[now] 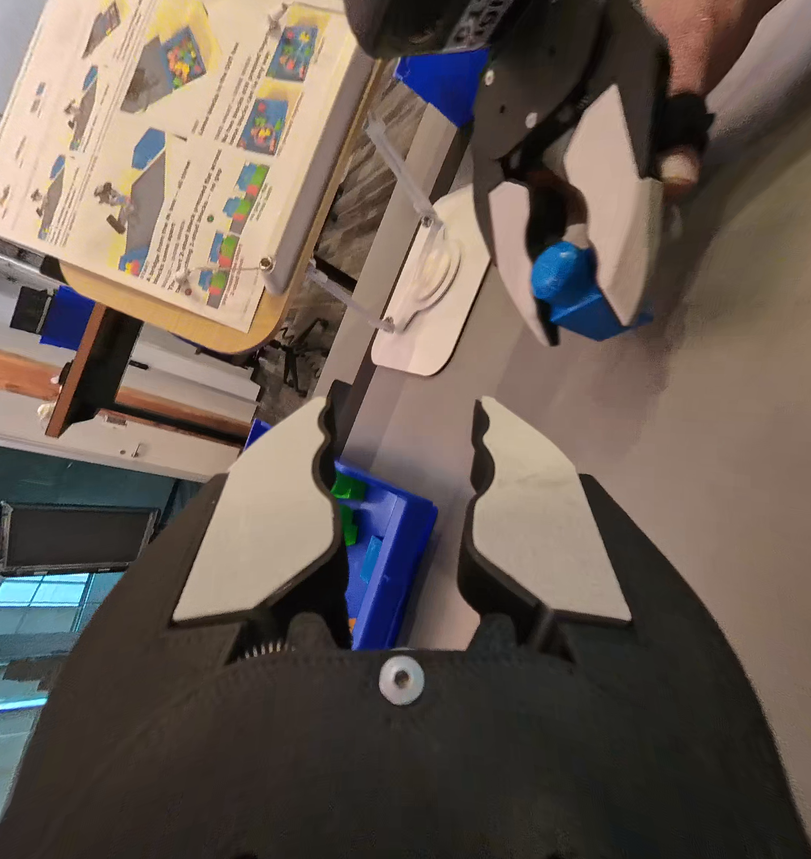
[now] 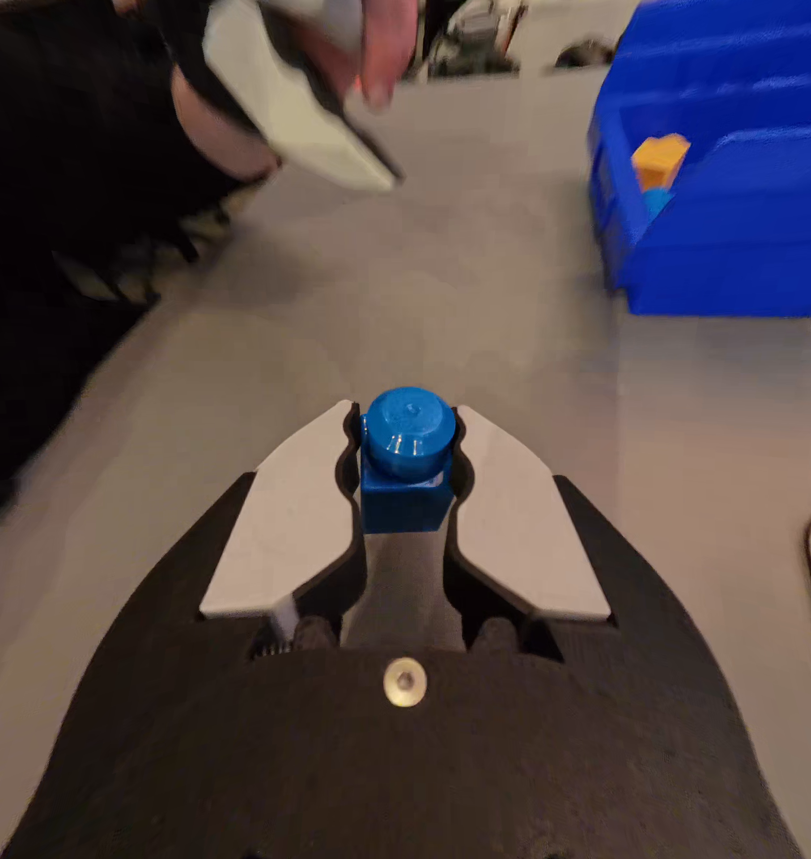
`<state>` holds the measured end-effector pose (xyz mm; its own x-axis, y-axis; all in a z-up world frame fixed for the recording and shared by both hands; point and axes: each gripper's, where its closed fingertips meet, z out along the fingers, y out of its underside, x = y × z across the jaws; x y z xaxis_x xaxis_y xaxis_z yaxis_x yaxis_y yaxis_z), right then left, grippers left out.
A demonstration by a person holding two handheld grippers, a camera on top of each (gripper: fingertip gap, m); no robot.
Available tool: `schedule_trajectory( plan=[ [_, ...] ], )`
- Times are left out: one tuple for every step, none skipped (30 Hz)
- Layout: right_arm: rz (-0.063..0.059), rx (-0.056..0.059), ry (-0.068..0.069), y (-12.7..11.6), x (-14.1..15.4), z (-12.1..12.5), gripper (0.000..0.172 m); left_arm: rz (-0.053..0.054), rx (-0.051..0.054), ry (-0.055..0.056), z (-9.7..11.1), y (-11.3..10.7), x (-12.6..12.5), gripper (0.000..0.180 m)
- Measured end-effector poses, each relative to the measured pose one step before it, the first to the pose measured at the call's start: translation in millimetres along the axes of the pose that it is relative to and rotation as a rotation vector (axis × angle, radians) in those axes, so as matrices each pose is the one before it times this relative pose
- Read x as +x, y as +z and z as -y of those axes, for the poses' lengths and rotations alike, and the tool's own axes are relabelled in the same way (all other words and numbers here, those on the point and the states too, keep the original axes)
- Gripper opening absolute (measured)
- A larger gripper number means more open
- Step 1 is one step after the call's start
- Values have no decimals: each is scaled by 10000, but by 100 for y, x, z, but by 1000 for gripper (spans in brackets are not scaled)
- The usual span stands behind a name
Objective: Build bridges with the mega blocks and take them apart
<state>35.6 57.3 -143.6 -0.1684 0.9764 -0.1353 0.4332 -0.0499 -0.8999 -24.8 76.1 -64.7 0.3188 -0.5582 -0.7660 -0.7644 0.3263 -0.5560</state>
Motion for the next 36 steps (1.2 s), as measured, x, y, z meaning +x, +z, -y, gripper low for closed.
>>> schedule_trajectory(
  plan=[
    [-62,-455,-222,652,-77,-751,37,-80,-154,41,-312,-78,95,53],
    [16,-421,-136,608,-174,-629,36,-50,-168,50,-303,49,166,53],
    [69,-510,-117,545,-224,-696,37,-2,-88,49,-200,94,174,53],
    [-110,-418,-188,388,12,-572,37,-55,7,-11,-44,109,268,52],
    [-160,-289,-195,206,75,-406,37,-86,18,-64,-33,115,291,52],
    [-30,-125,-80,-14,-72,-140,37,-58,-19,-50,-104,131,222,52],
    [-5,-155,-28,-119,-57,-197,37,-29,-35,-31,-147,105,161,52],
    [-81,-280,-2,-135,100,-446,37,-36,-23,-58,-148,88,112,52],
    [-95,-380,-73,-100,108,-665,36,-27,-24,-83,-152,42,42,52],
    [-107,-215,-105,-99,67,-497,39,4,-31,-78,-192,5,-62,52],
    [15,-49,7,-106,-78,-254,45,28,-55,-80,-262,-19,-201,51],
    [46,-56,81,-86,-82,-226,51,15,-75,-96,-330,-32,-289,51],
    [2,39,-25,-151,-56,-68,53,24,-130,-114,-479,-13,-451,51],
    [-20,142,-75,-226,-61,108,54,-6,-201,-136,-675,32,-605,50],
    [-4,149,-32,-232,-79,154,55,-56,-313,-188,-936,131,-767,49],
    [-54,135,-17,-233,-4,123,56,-27,-381,-254,-1113,187,-1036,50],
    [-126,157,-68,-255,96,113,56,-45,-335,-335,-1060,253,-1202,50],
    [-124,196,-96,-253,74,101,54,-57,-321,-409,-1002,307,-1322,53],
    [-59,175,-30,-227,29,50,51,-225,-331,-424,-922,420,-1133,53],
    [-43,113,38,-174,57,-15,50,-464,-342,-470,-854,580,-784,51],
    [-50,72,58,-99,98,-50,50,-460,-381,-522,-750,734,-753,50],
    [-53,52,35,-65,99,-49,49,-469,-379,-472,-639,847,-645,46],
    [8,40,-1,-16,4,-44,46,-687,-506,-492,-632,951,-270,43],
    [30,12,15,36,-31,-26,46,-487,-490,-487,-469,943,-469,41],
    [40,-14,32,84,-58,-49,45,-181,-386,-455,-268,819,-815,41],
    [21,-24,-11,70,-62,-53,44,-413,-345,-457,-123,737,-396,44],
    [7,-33,-74,54,-89,-43,43,-580,-266,-503,4,675,-45,46],
    [0,-29,-63,36,-79,-28,43,-571,-340,-468,-107,619,112,49],
    [7,-40,-16,47,-40,-56,43,-503,-368,-299,-164,599,238,55],
    [13,-42,-18,38,-36,-51,43,-270,-309,-179,-115,538,89,60],
    [28,-13,-34,10,-60,-13,42,-80,-397,-51,-278,530,-68,65],
    [28,-1,-32,11,-63,-3,41,51,-527,-6,-500,545,-244,71],
    [15,-4,-18,-1,-39,-15,41,62,-198,-86,-70,365,-395,71],
    [5,-10,-11,15,-16,-20,41,88,-266,28,-224,402,-473,71],
    [3,-15,-10,14,-12,-12,41,74,-475,50,-607,569,-451,70],
    [8,-4,-13,1,-31,-1,40,32,-259,-9,-308,542,-400,69]
  ],
)
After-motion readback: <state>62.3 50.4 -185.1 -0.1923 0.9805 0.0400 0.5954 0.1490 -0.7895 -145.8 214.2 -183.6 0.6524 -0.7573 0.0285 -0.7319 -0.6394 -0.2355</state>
